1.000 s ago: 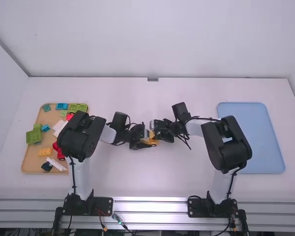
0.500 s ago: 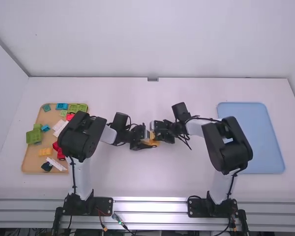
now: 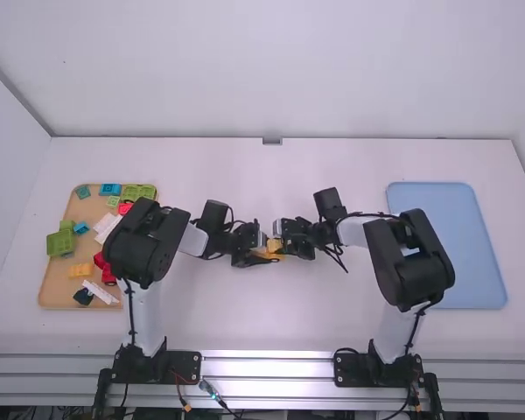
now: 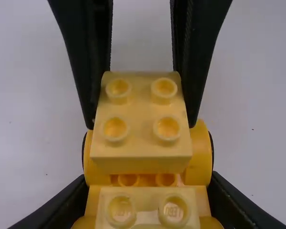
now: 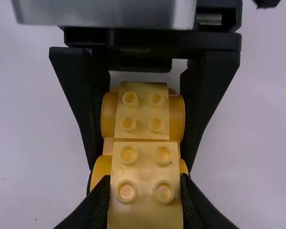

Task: Assemble lego blocks to make yellow taxi

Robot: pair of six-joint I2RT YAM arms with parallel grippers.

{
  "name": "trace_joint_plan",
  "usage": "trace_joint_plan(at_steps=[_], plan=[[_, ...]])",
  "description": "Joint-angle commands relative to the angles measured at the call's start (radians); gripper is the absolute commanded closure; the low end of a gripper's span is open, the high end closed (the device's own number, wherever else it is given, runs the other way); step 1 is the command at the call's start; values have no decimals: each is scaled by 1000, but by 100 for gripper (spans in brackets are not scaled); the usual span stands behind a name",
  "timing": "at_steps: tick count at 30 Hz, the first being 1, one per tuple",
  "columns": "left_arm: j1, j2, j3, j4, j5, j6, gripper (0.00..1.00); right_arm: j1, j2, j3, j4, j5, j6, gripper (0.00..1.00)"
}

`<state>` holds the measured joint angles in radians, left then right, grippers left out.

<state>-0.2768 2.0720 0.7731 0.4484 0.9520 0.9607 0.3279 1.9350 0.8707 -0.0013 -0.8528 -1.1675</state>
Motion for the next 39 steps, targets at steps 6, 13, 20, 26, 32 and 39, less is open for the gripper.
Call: trace_joint_plan(at_steps=[6,13,20,26,32,39], plan=[[-5,21,-13,5,-26,-3,59,38,-25,-55,131,72,163,97],[-5,21,-13,5,-26,-3,60,39,-25,-53,94,63,151,97],[-5,21,-13,5,-27,-3,60,39,-25,-53,85,38,146,97],[-5,21,-13,5,-27,-3,60,31,-25,-21,-9,11,93,97],[-5,21,-13,5,-26,-3,60,34,-25,7,-74,12,64,99],[-5,21,-13,5,-27,-3,60,28,-25,3,-29,45,74,100]])
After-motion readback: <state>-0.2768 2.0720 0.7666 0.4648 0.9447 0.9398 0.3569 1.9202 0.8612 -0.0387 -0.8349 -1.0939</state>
